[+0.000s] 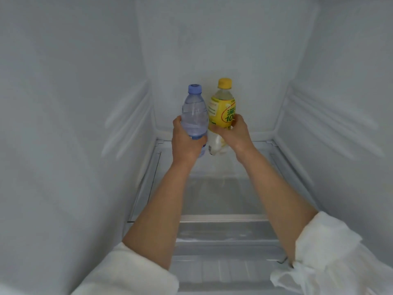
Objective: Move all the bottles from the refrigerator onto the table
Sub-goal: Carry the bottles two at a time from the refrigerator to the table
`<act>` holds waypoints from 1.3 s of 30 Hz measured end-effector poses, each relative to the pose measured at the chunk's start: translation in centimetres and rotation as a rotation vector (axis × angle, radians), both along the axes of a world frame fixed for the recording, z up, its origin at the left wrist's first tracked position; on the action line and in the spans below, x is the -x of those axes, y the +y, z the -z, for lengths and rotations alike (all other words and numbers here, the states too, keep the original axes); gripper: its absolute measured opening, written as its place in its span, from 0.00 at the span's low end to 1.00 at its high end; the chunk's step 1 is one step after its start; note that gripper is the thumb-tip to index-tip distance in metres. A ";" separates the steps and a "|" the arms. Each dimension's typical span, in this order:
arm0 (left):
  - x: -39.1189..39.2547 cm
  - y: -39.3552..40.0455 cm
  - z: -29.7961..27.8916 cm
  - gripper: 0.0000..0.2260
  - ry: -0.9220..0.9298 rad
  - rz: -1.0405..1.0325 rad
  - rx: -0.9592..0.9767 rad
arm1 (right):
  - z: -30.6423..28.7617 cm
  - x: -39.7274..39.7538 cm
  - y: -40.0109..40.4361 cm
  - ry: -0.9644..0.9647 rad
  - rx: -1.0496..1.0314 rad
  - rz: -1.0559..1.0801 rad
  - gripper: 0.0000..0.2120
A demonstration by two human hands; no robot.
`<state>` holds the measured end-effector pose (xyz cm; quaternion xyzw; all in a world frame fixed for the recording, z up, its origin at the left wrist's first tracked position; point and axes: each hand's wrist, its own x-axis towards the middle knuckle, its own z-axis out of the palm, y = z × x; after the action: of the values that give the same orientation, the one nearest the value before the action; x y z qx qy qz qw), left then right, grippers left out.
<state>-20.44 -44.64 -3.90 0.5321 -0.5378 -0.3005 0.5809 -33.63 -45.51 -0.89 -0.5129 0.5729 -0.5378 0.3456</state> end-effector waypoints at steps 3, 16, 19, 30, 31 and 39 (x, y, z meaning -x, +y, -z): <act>0.3 -0.3 0.2 0.30 0.008 0.008 -0.031 | 0.1 0.3 -0.1 0.026 0.008 -0.006 0.30; 0.5 4.2 1.0 0.24 0.012 -0.185 0.059 | 2.0 1.3 3.6 -0.107 0.094 0.039 0.23; 0.3 6.3 1.1 0.23 0.019 -0.212 0.087 | 2.4 2.0 5.6 -0.195 0.142 0.122 0.22; 1.0 15.3 -3.1 0.21 0.106 -0.110 0.262 | 0.0 1.5 15.6 -0.306 0.281 0.165 0.18; 0.9 16.2 -3.3 0.20 0.110 -0.094 0.274 | -0.2 1.4 16.8 -0.296 0.290 0.169 0.18; -1.4 26.0 -2.8 0.19 0.132 0.048 0.169 | 0.4 -0.8 28.0 -0.235 0.321 0.260 0.14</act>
<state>-18.99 -18.65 -1.11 0.4472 -0.5343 -0.3021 0.6506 -32.84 -17.52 -1.32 -0.4171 0.4972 -0.7180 0.2515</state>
